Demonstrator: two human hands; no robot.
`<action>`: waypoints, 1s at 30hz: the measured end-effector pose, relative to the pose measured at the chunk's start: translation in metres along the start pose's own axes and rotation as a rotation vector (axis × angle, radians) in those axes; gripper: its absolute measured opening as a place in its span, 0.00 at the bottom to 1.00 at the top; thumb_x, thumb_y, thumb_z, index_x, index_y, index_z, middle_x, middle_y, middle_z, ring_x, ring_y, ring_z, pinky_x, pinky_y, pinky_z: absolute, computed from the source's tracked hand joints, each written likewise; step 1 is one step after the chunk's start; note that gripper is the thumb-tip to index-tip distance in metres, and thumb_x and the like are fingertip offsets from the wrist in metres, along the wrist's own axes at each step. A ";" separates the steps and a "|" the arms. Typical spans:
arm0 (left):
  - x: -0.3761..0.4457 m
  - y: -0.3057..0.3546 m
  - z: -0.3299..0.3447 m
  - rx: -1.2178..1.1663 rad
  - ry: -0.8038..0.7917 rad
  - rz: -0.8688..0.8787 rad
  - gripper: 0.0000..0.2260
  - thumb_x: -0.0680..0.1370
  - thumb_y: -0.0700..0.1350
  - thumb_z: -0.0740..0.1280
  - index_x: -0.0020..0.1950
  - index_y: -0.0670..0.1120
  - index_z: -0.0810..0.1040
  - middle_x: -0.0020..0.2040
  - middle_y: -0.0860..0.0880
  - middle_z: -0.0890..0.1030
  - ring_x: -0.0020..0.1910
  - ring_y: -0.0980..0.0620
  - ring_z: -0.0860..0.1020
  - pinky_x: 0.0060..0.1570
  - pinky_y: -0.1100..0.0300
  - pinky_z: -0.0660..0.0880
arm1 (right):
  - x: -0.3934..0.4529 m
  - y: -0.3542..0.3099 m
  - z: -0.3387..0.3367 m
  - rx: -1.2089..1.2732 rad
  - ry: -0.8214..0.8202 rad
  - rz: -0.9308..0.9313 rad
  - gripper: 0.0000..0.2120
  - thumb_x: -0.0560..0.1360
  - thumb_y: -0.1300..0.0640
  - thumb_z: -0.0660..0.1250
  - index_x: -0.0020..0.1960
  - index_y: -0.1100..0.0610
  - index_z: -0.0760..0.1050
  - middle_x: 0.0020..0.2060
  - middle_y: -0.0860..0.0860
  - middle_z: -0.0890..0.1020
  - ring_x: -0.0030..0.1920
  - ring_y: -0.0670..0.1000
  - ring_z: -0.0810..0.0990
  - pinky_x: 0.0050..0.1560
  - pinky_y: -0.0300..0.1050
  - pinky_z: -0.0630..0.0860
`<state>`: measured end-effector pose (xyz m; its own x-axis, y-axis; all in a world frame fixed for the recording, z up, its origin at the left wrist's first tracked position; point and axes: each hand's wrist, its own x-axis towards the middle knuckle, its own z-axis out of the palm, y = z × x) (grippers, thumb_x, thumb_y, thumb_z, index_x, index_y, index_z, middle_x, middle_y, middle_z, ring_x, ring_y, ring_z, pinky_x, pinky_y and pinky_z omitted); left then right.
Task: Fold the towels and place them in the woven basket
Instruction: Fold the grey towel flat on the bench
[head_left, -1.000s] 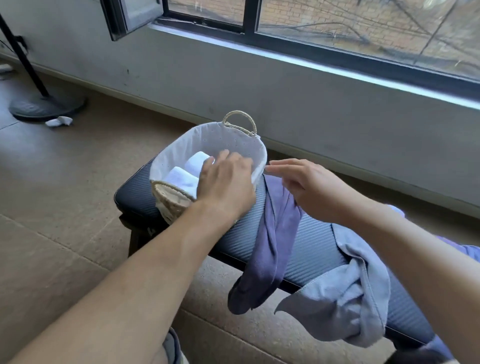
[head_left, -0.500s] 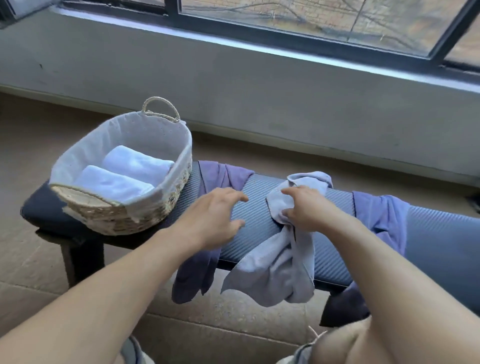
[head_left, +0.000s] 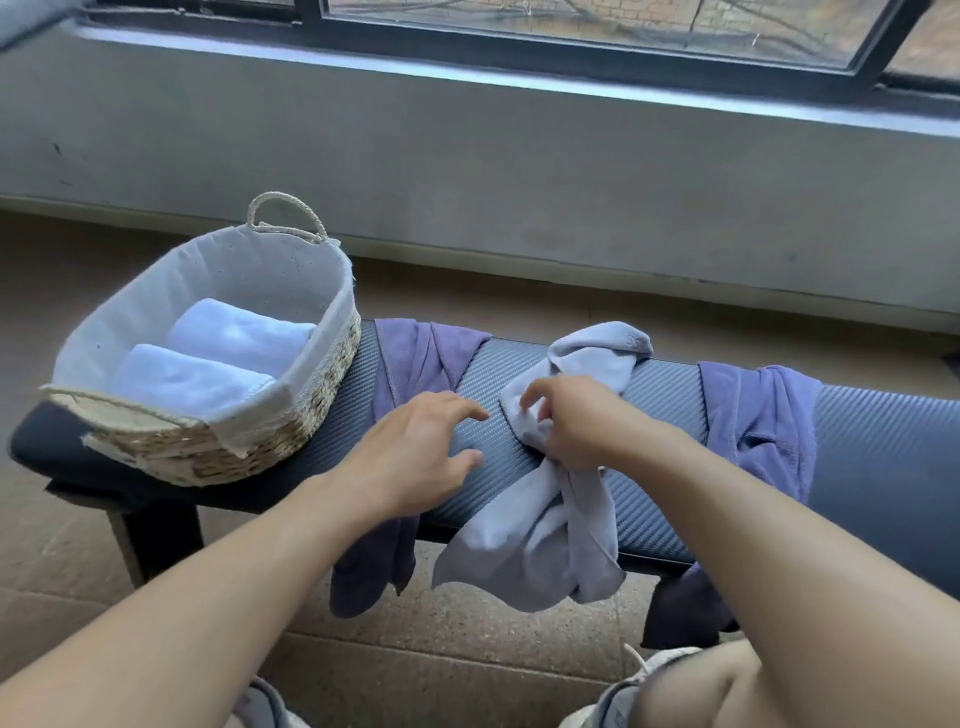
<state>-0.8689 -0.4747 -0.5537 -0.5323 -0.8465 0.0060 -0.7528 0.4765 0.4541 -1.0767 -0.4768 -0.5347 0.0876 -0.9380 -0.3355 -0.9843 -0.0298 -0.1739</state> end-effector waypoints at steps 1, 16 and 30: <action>0.001 0.000 0.000 -0.008 0.005 -0.008 0.17 0.79 0.51 0.68 0.68 0.54 0.76 0.66 0.57 0.77 0.68 0.56 0.72 0.70 0.55 0.67 | -0.001 -0.004 0.001 0.038 0.013 -0.037 0.17 0.77 0.55 0.69 0.65 0.51 0.76 0.51 0.51 0.86 0.51 0.52 0.83 0.51 0.46 0.79; 0.014 0.012 -0.017 -1.227 0.170 -0.496 0.05 0.81 0.38 0.67 0.51 0.44 0.82 0.47 0.45 0.85 0.41 0.51 0.83 0.38 0.59 0.81 | -0.032 -0.042 -0.012 1.059 0.154 -0.176 0.05 0.77 0.66 0.70 0.49 0.58 0.80 0.44 0.52 0.85 0.41 0.50 0.83 0.38 0.45 0.83; 0.003 0.007 -0.028 -0.865 -0.030 -0.162 0.08 0.77 0.37 0.72 0.53 0.47 0.86 0.51 0.43 0.86 0.49 0.51 0.80 0.63 0.46 0.75 | -0.013 -0.016 -0.014 0.356 0.297 -0.319 0.07 0.77 0.55 0.70 0.54 0.48 0.77 0.50 0.42 0.77 0.51 0.45 0.74 0.53 0.44 0.72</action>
<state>-0.8654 -0.4808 -0.5255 -0.4637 -0.8757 -0.1347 -0.2693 -0.0056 0.9630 -1.0645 -0.4685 -0.5150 0.2753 -0.9600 0.0510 -0.7993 -0.2580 -0.5428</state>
